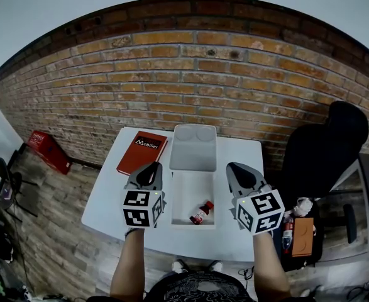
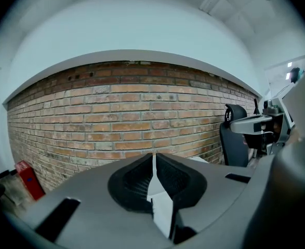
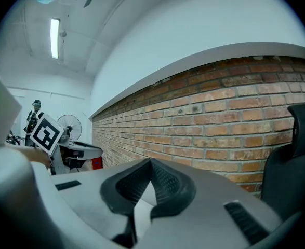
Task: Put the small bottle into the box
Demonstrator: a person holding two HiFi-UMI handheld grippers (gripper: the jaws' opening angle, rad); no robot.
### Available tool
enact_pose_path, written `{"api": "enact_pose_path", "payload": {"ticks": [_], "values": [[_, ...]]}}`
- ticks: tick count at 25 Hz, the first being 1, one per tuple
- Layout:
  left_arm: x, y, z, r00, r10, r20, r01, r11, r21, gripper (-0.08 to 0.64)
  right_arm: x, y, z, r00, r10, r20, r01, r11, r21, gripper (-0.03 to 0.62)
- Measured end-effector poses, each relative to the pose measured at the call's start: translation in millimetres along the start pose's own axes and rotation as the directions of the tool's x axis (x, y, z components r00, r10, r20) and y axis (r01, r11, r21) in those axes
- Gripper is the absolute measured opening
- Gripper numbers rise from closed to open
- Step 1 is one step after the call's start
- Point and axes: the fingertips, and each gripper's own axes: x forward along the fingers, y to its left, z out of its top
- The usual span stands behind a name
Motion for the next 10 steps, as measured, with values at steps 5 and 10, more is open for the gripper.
{"api": "enact_pose_path", "payload": {"ticks": [5,10], "values": [[1.5,-3.8,0.6,1.000,-0.008,-0.001,0.008,1.000,0.005,0.041,0.1,0.9,0.1,1.000,0.002,0.001,-0.002,1.000,-0.003,0.021],[2.5,-6.0,-0.6,1.000,-0.015,-0.004,0.015,1.000,0.008,0.041,0.6,0.6,0.4,1.000,0.003,0.001,-0.003,1.000,0.000,0.021]]}}
